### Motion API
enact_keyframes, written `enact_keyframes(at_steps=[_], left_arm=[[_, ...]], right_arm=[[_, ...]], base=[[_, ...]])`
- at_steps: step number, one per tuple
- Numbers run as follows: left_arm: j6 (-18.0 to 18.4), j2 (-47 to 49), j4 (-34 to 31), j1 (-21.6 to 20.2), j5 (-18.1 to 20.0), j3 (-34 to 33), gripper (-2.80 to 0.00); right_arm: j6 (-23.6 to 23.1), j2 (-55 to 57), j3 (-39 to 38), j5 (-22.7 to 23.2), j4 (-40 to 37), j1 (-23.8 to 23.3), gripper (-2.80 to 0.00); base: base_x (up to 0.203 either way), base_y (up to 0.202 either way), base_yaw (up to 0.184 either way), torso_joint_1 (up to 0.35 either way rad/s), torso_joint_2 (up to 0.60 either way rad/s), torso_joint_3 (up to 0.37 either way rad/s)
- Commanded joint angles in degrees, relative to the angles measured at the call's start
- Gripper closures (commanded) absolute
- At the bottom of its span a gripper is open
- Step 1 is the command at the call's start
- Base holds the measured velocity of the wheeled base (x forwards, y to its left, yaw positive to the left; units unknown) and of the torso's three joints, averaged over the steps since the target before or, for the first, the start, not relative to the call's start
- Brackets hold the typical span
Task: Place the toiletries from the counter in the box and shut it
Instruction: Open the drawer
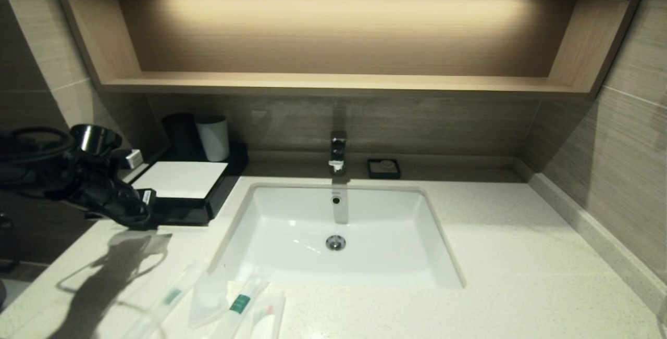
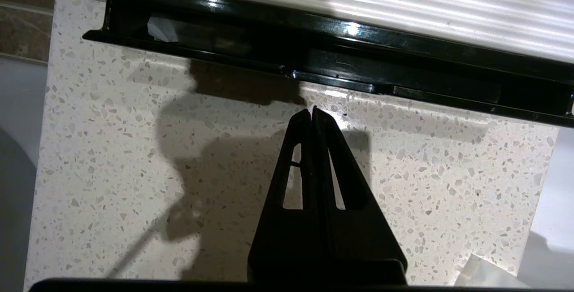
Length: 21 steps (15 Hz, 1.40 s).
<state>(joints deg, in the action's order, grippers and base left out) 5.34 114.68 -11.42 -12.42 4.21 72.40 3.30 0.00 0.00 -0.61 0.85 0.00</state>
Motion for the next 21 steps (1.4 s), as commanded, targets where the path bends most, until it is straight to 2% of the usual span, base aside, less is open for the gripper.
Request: enact_keyframes(at_steps=[1,7,13,21], left_arm=[[0.20,1.07,0.85,-0.06,0.16,-0.07,0.00],[0.29,1.07,2.80,-0.09,2.79,-0.15,0.00],[0.31,1.86,3.89,-0.15,2.83,-0.07,0.00],[0.35,4.23,8.96,-0.39,2.83,-0.15,0.00]], right_arm=[[0.04,0.09,0.00,-0.01,0.03,0.00,0.00],[0.04,0.09,0.00,-0.01,0.03,0.06,0.00],[0.04,0.09,0.00,-0.01,0.03,0.01,0.00],[0.04,0.09,0.00,-0.01,0.03,0.00,0.00]], base=[[0.000,0.000,0.000,0.000,0.00,0.000],[0.000,0.000,0.000,0.000,0.00,0.000],[0.000,0.000,0.000,0.000,0.00,0.000],[0.000,0.000,0.000,0.000,0.00,0.000]])
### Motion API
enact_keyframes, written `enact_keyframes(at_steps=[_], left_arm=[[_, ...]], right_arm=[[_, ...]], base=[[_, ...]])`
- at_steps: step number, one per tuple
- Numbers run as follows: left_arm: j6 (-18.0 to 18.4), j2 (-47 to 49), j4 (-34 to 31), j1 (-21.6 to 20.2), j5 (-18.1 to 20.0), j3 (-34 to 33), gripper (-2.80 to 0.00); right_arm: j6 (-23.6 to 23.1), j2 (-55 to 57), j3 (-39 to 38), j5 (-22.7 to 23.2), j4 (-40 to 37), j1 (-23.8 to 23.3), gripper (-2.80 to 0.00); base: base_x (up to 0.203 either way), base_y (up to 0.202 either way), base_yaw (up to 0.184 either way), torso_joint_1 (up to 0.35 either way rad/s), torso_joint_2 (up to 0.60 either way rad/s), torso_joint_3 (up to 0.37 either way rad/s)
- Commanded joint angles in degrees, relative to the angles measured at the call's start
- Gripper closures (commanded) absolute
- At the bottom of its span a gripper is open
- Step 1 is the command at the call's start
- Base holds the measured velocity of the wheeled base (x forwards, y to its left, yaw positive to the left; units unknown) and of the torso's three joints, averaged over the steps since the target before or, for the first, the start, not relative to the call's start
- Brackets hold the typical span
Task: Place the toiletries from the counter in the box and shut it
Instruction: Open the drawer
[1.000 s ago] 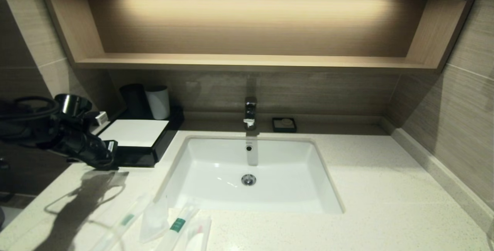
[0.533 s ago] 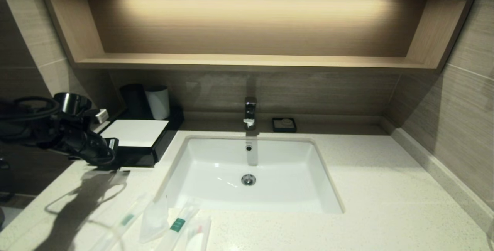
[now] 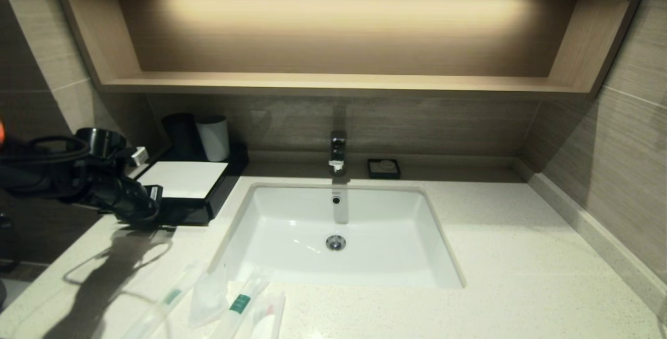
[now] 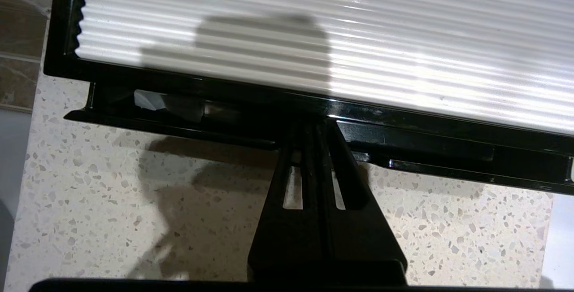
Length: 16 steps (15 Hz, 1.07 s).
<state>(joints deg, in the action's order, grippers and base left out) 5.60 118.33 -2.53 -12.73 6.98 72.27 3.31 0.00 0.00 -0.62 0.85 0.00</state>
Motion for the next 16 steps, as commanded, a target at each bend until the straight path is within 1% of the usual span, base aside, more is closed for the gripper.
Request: enact_keyframes(at_steps=[1,3,5,6,8,11,13,16], left_arm=[[0.35,0.52,-0.17,-0.20,0.05,-0.02,0.00],[0.47,0.21,-1.08,-0.63,0.05,-0.46,0.00],[0.80,0.06,-4.62,-0.74,0.05,-0.05,0.00],[1.79,-0.18,-7.05,-1.10,-0.01,0.18,0.00],[5.00,-0.74,-11.73,-2.09,-0.17,0.61,0.00],[7.75,-1.04,-19.49,-3.40,-0.38,2.59,0.00],[9.52,-1.70,-21.20,-4.24,-0.75,2.79,0.00],[10.28,-2.52,-22.10,-4.80,-2.50,2.75,0.00]], right_arm=[[0.03,0.09,0.00,0.01,0.03,0.03,0.00],[0.03,0.09,0.00,0.01,0.03,0.02,0.00],[0.03,0.09,0.00,0.01,0.03,0.08,0.00],[0.03,0.09,0.00,0.01,0.03,0.06,0.00],[0.03,0.09,0.00,0.01,0.03,0.05,0.00],[0.03,0.09,0.00,0.01,0.03,0.00,0.00],[0.03,0.09,0.00,0.01,0.03,0.01,0.00],[0.03,0.09,0.00,0.01,0.03,0.09,0.00]], base=[[0.000,0.000,0.000,0.000,0.00,0.000],[0.000,0.000,0.000,0.000,0.00,0.000],[0.000,0.000,0.000,0.000,0.00,0.000],[0.000,0.000,0.000,0.000,0.00,0.000],[0.000,0.000,0.000,0.000,0.00,0.000],[0.000,0.000,0.000,0.000,0.00,0.000],[0.000,0.000,0.000,0.000,0.00,0.000],[0.000,0.000,0.000,0.000,0.00,0.000]])
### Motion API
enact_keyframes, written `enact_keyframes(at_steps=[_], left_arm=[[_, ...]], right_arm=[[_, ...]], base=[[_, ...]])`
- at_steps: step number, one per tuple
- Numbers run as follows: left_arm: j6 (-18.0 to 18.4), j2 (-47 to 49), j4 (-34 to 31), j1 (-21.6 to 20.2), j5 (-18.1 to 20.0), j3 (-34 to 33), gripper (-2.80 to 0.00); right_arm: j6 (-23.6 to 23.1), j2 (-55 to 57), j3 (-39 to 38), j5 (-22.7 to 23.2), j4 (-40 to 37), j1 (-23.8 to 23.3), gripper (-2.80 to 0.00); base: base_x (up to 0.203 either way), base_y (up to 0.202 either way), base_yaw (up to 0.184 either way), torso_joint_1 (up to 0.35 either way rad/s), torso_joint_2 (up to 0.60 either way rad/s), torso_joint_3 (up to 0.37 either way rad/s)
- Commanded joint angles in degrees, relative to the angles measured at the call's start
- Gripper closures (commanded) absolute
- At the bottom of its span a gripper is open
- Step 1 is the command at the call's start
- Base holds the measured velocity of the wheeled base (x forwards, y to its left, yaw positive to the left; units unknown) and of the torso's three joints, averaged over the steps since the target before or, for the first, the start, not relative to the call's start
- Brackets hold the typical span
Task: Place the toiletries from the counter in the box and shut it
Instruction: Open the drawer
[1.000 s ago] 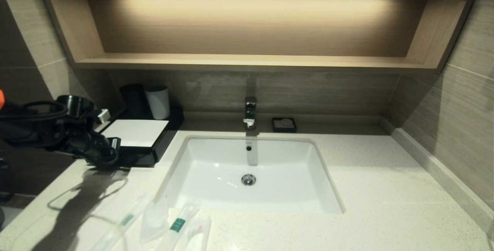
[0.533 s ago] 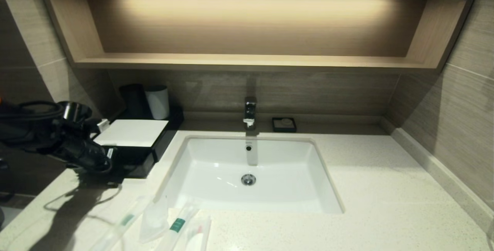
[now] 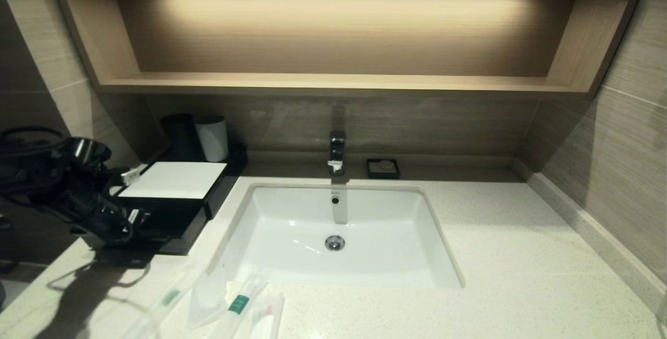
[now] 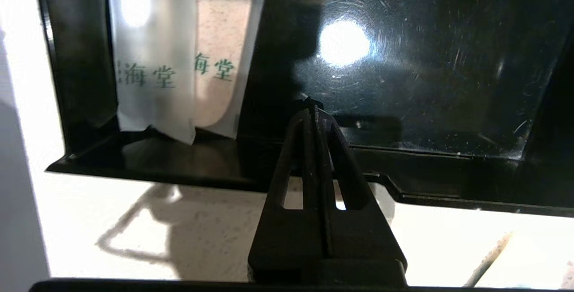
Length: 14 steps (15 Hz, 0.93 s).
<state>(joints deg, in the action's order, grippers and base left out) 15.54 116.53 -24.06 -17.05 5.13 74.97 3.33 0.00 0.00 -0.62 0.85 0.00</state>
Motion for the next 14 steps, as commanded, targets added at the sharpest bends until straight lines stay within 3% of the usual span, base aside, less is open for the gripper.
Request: enact_keyframes(at_steps=[1,6,14], left_arm=[[0.79,-0.89,-1.79,-0.52,-0.83,0.11,0.00],[4.24,-1.75,-9.51,-0.79,-3.98,0.26,0.00],[6.00,-2.36,-12.02,-1.67,-5.01,0.26,0.00]], right_arm=[[0.01,0.09,0.00,0.01,0.03,0.05,0.00],[0.01,0.00,0.00,0.01,0.03,0.07,0.00],[0.01,0.09,0.00,0.01,0.03,0.00,0.00]], base=[[0.000,0.000,0.000,0.000,0.00,0.000],[0.000,0.000,0.000,0.000,0.00,0.000],[0.000,0.000,0.000,0.000,0.00,0.000]])
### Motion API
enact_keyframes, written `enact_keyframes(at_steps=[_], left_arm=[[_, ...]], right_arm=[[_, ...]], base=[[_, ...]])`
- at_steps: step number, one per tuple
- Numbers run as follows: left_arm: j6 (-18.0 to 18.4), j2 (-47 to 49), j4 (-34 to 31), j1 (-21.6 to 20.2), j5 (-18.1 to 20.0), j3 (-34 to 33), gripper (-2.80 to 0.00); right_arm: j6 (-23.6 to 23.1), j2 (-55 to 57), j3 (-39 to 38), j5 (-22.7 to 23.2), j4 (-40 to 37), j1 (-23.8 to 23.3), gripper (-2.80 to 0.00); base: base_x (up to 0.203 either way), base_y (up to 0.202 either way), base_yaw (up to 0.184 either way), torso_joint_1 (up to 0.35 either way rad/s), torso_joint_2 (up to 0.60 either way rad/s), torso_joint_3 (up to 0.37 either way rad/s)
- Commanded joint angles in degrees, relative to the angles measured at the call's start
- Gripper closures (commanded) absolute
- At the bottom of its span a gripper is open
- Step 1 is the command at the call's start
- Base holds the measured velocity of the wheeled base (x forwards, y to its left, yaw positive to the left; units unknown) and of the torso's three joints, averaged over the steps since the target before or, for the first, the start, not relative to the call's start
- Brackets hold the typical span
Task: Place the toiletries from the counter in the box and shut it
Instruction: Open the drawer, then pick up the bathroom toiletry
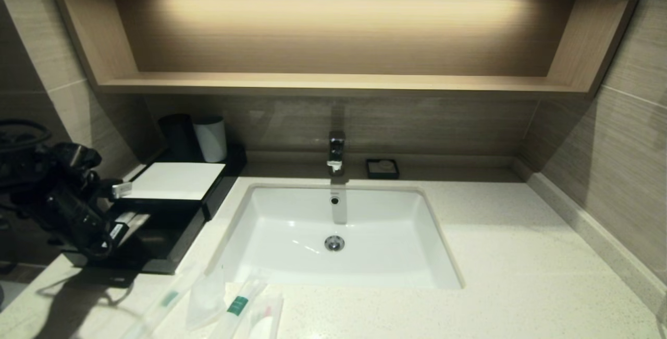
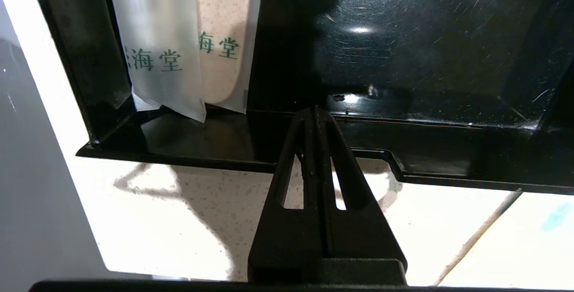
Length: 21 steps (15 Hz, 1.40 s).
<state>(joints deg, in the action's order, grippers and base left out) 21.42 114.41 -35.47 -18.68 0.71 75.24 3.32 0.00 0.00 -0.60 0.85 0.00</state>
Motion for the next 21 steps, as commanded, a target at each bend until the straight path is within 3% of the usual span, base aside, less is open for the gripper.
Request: enact_keyframes(at_steps=[1,7,9,10,11,19,21], left_arm=[[0.19,-0.31,-1.56,-0.04,-1.80,-0.01,0.00],[2.33,-0.52,-2.74,-0.31,-3.37,0.08,0.00],[1.64,-1.64,1.11,-0.31,-1.04,0.47,0.00],[0.71,-2.94,3.14,-0.39,2.51,0.45,0.00],[0.16,-4.24,3.89,-0.52,3.68,0.62,0.00],[-0.22,-11.70,4.68,-0.83,4.88,0.00,0.00],[-2.02,-15.50,4.70,-0.66,7.93,-0.39,0.00]], right_arm=[[0.02,0.09,0.00,-0.02,0.03,0.09,0.00],[0.02,0.09,0.00,-0.02,0.03,0.00,0.00],[0.02,0.09,0.00,-0.02,0.03,0.09,0.00],[0.02,0.02,0.00,-0.02,0.03,0.04,0.00],[0.02,0.09,0.00,-0.02,0.03,0.01,0.00],[0.02,0.09,0.00,-0.02,0.03,0.06,0.00],[0.02,0.09,0.00,-0.02,0.03,0.00,0.00]], base=[[0.000,0.000,0.000,0.000,0.00,0.000],[0.000,0.000,0.000,0.000,0.00,0.000],[0.000,0.000,0.000,0.000,0.00,0.000],[0.000,0.000,0.000,0.000,0.00,0.000],[0.000,0.000,0.000,0.000,0.00,0.000],[0.000,0.000,0.000,0.000,0.00,0.000],[0.000,0.000,0.000,0.000,0.00,0.000]])
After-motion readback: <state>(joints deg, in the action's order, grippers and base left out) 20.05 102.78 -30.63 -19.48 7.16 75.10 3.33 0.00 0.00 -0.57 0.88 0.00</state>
